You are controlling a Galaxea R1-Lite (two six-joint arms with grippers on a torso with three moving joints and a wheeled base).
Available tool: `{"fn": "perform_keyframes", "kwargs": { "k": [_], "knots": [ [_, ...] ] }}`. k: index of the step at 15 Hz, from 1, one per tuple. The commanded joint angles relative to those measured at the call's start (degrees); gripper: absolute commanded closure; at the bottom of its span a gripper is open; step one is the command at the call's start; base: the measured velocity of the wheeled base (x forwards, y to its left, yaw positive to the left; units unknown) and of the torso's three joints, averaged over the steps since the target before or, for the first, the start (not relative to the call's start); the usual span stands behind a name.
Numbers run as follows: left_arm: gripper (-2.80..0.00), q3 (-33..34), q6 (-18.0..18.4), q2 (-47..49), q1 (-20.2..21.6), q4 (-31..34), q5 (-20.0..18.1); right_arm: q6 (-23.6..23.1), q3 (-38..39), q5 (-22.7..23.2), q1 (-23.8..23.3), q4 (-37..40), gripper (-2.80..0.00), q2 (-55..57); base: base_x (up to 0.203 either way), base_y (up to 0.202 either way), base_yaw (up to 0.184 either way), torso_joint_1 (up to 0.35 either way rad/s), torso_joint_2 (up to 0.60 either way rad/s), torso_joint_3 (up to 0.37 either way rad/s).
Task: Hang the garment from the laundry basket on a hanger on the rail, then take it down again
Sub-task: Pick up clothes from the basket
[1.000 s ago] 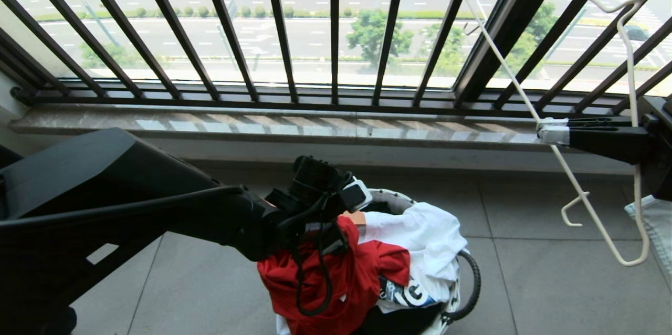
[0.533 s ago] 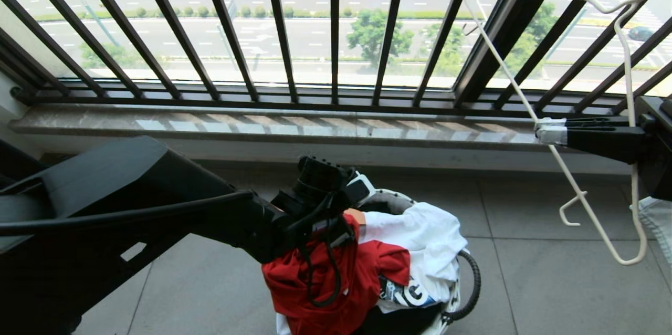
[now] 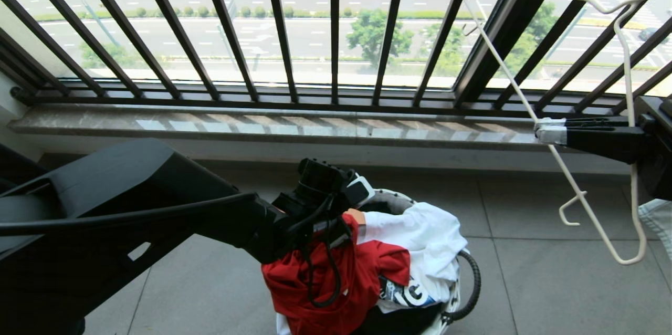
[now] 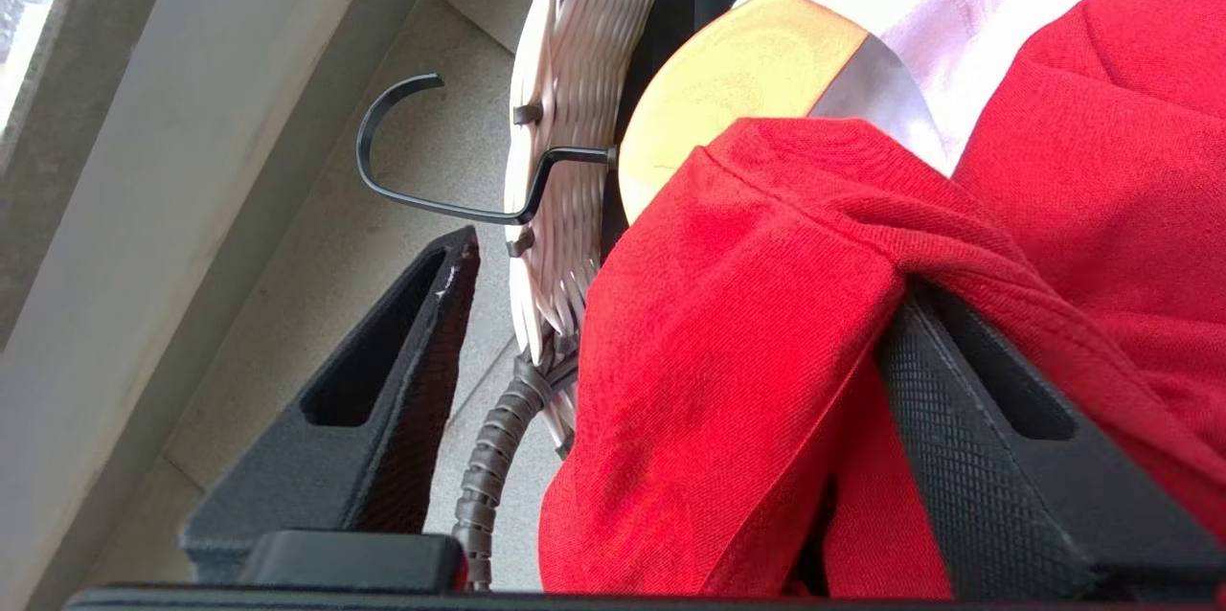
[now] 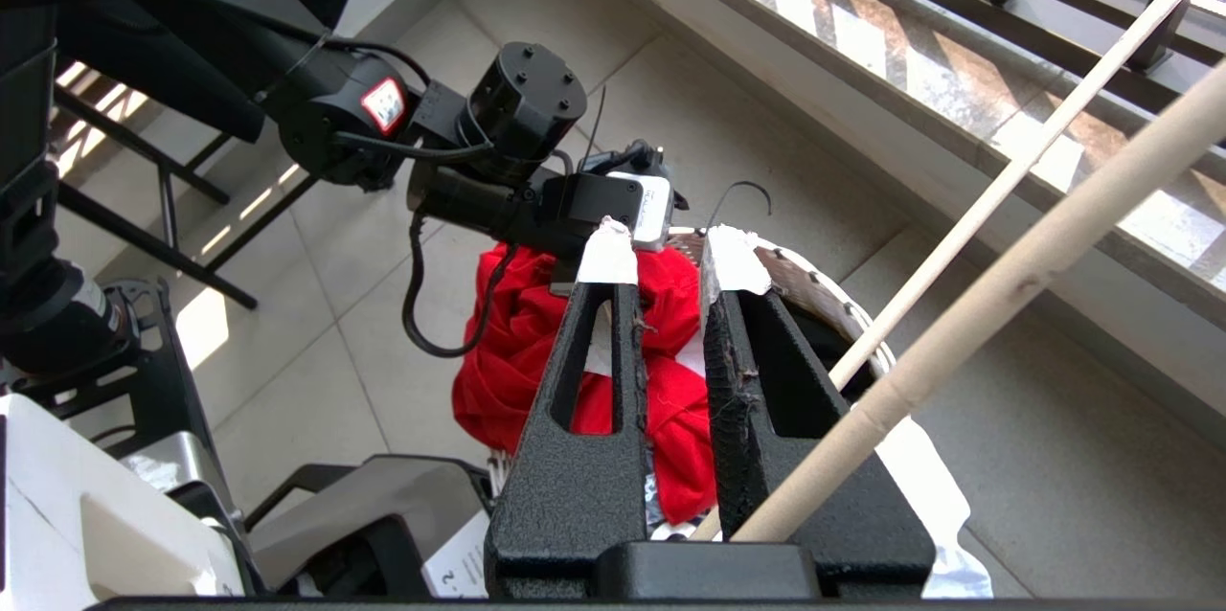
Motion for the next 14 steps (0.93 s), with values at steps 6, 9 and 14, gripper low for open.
{"fn": "perform_keyframes", "kwargs": {
  "k": [6, 9, 14],
  "knots": [
    [0.00, 0.1, -1.0, 0.2, 0.0, -0.1, -0.2, -0.1, 0.0, 0.3, 0.0, -0.1, 0.00, 0.0, 0.000, 0.000, 0.000, 0.000, 0.00, 0.000],
    [0.00, 0.0, -3.9, -1.8, 0.1, 0.4, -0.3, -0.1, 0.0, 0.3, 0.0, -0.1, 0.00, -0.1, 0.000, 0.000, 0.000, 0.000, 0.00, 0.000],
    [0.00, 1.2, -10.0, -9.5, 0.4, 4.1, -0.4, 0.0, 0.0, 0.3, 0.1, -0.1, 0.00, -0.3, 0.000, 0.000, 0.000, 0.000, 0.00, 0.000]
  ]
}}
